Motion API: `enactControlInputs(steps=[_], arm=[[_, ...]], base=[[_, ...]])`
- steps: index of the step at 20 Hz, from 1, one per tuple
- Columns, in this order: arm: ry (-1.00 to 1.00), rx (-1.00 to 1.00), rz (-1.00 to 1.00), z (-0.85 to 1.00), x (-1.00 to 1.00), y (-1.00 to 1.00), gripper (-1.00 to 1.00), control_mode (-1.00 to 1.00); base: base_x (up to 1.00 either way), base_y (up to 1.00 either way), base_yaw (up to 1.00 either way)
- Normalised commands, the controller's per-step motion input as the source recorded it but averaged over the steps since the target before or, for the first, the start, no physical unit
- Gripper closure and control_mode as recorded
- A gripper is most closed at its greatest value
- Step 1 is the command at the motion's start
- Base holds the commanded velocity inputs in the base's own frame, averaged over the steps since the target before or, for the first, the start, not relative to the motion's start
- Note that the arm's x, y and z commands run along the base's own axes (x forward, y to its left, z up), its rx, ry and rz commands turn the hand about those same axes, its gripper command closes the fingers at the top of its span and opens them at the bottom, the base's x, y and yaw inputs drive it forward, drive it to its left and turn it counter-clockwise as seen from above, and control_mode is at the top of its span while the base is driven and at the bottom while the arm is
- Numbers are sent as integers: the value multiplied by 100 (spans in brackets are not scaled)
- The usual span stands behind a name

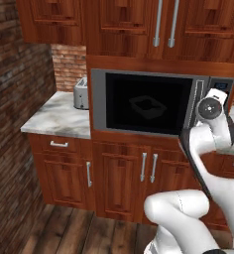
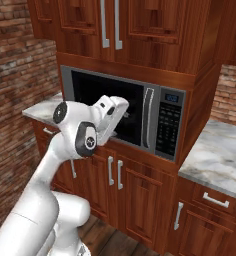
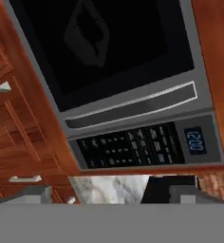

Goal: Place the tupperware containing the fish and eggplant meal in the microwave. Close the microwave door and press the start button to reheat the meal.

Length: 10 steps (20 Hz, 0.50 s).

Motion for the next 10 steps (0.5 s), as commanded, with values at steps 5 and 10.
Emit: enactControlInputs(steps=[5,10], arm=[[-12,48,23,-34,-85,-65,-100,-100],[-13,40,21,-37,-62,-27,-100,-100]], base=[[0,0,0],[0,0,0]])
